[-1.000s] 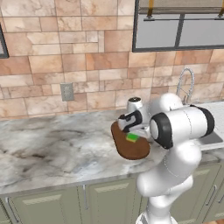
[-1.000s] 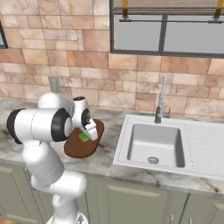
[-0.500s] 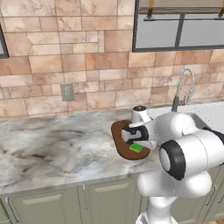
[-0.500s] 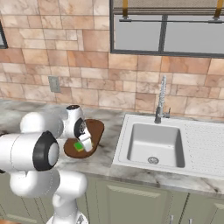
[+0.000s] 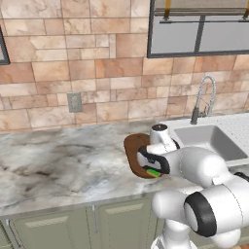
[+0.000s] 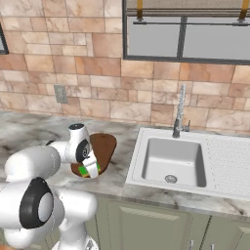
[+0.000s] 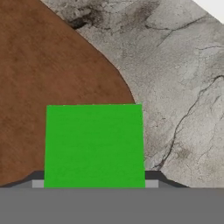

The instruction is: Pick up the sponge from the counter and clean the cutting board by briefly scrubbing or pressing down on the cutting board. Once finished, release the sponge.

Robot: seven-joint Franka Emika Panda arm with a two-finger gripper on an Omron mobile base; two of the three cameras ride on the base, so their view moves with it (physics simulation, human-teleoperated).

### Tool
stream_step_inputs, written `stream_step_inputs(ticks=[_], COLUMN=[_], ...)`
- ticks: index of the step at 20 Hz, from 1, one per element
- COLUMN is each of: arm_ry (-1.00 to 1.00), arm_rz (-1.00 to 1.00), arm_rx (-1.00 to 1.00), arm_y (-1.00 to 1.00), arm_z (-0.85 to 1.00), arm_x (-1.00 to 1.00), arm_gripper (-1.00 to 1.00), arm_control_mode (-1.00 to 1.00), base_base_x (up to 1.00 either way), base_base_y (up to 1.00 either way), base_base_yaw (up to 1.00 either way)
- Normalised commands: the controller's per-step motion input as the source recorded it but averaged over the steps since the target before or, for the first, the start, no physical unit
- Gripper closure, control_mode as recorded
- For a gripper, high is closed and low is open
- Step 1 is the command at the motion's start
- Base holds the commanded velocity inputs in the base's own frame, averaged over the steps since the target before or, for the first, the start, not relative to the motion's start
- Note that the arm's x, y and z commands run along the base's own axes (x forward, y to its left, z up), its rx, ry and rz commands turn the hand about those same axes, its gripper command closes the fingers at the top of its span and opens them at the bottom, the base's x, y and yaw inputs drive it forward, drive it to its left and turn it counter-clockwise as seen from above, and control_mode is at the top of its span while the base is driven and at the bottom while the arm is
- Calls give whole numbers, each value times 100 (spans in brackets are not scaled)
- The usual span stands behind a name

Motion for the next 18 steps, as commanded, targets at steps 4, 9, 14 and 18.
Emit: stream_step_inputs(ticks=[4, 9, 14, 18], arm_ry=[0, 0, 2, 9], arm_rz=[-1, 0, 0, 0], arm_rx=[0, 0, 0, 0], arm_y=[29, 39, 44, 19], arm_z=[0, 0, 0, -4], arm_x=[0, 15, 32, 47], arm_gripper=[100, 100, 100, 100], arm_control_mode=[-100, -100, -100, -100], base_base_x=[0, 0, 0, 0], base_base_y=[0, 0, 0, 0], base_base_yaw=[0, 0, 0, 0])
